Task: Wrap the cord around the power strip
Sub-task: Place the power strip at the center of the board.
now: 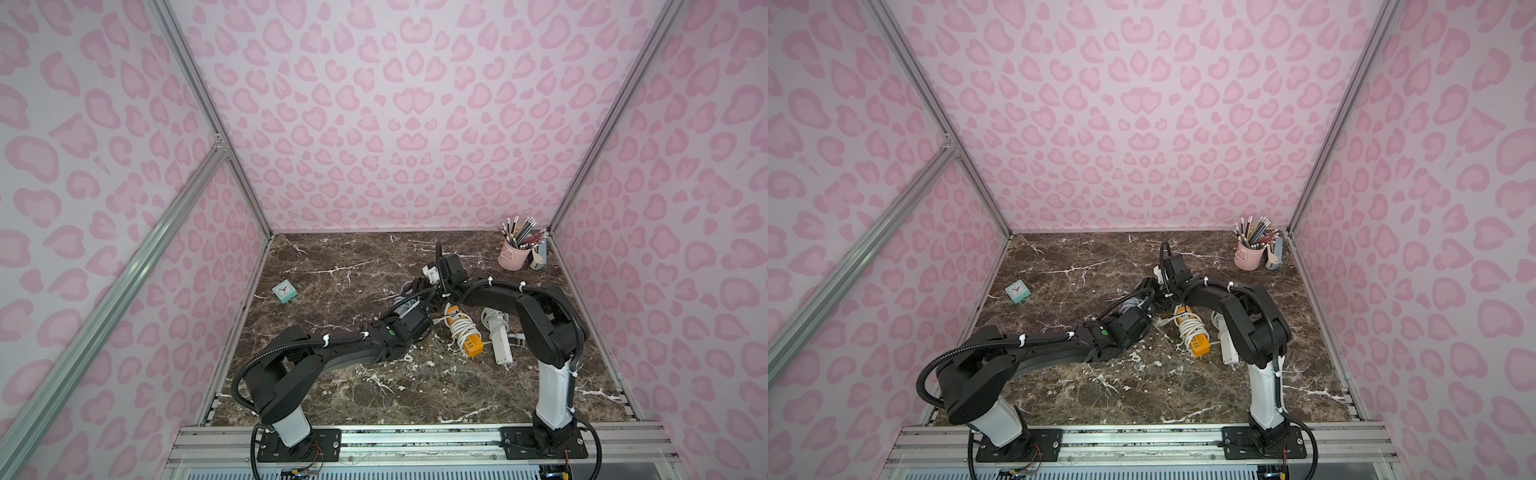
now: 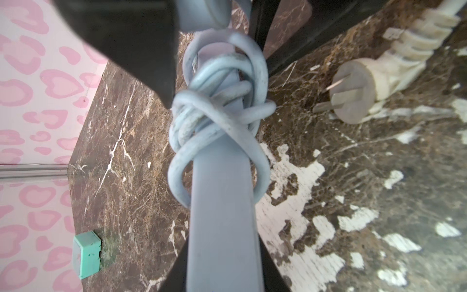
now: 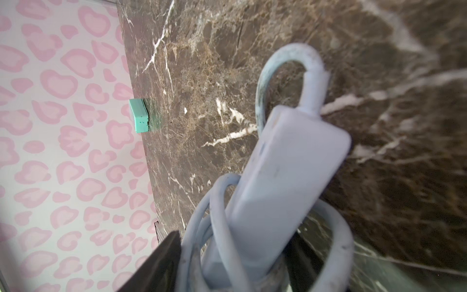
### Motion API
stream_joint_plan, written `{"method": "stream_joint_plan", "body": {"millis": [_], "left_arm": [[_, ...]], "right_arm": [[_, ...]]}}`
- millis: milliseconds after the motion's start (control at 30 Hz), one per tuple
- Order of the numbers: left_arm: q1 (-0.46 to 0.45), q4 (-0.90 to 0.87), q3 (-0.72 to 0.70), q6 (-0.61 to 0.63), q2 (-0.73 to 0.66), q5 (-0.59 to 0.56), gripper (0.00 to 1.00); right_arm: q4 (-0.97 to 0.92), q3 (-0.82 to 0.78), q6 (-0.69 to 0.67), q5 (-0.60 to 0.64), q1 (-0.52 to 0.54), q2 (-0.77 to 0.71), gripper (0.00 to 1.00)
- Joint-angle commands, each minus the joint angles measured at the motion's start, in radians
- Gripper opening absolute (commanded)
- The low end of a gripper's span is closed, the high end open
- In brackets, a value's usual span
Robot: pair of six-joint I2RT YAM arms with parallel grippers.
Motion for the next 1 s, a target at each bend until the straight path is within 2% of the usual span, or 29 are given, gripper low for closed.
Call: {"method": "stream_joint_plan", "body": {"millis": [0, 67, 133, 233, 267, 333, 500, 633, 800, 867, 967], "left_arm": [[-0.011, -0.101, 0.03, 0.034, -0.005, 0.238, 0.26], [-0.009, -0.13, 0.048, 0.013, -0.025, 0.25, 0.4], [-0.005, -0.151, 0.062, -0.005, -0.059, 0.268, 0.5], [0.006, -0.179, 0.079, -0.022, -0.113, 0.3, 0.57], [0.01, -0.189, 0.086, -0.028, -0.129, 0.315, 0.63], [0.026, -0.215, 0.104, -0.043, -0.165, 0.366, 0.66], [0.096, -0.267, 0.141, -0.062, -0.285, 0.558, 0.64], [0.214, -0.195, 0.117, -0.104, -0.366, 0.646, 0.58], [0.379, 0.008, 0.041, -0.214, -0.359, 0.757, 0.47], [0.411, 0.097, 0.003, -0.26, -0.332, 0.825, 0.42], [0.414, 0.202, -0.042, -0.305, -0.286, 0.89, 0.4]], "right_arm": [[0.089, -0.015, -0.001, -0.03, 0.016, 0.02, 0.57], [0.105, -0.014, -0.004, -0.023, 0.019, 0.031, 0.52], [0.116, -0.016, -0.012, -0.013, 0.018, 0.042, 0.5], [0.147, -0.034, -0.016, -0.008, 0.019, 0.047, 0.48], [0.153, -0.04, -0.022, -0.003, 0.02, 0.045, 0.48], [0.211, -0.079, -0.01, -0.011, 0.019, 0.033, 0.48], [0.287, -0.105, -0.002, -0.032, 0.049, 0.023, 0.48], [0.299, -0.09, 0.0, -0.041, 0.074, 0.041, 0.51], [0.18, -0.069, -0.05, 0.013, 0.069, 0.034, 0.62], [0.15, -0.062, -0.068, 0.023, 0.068, 0.027, 0.64], [0.127, -0.051, -0.076, 0.02, 0.065, 0.015, 0.67]]}}
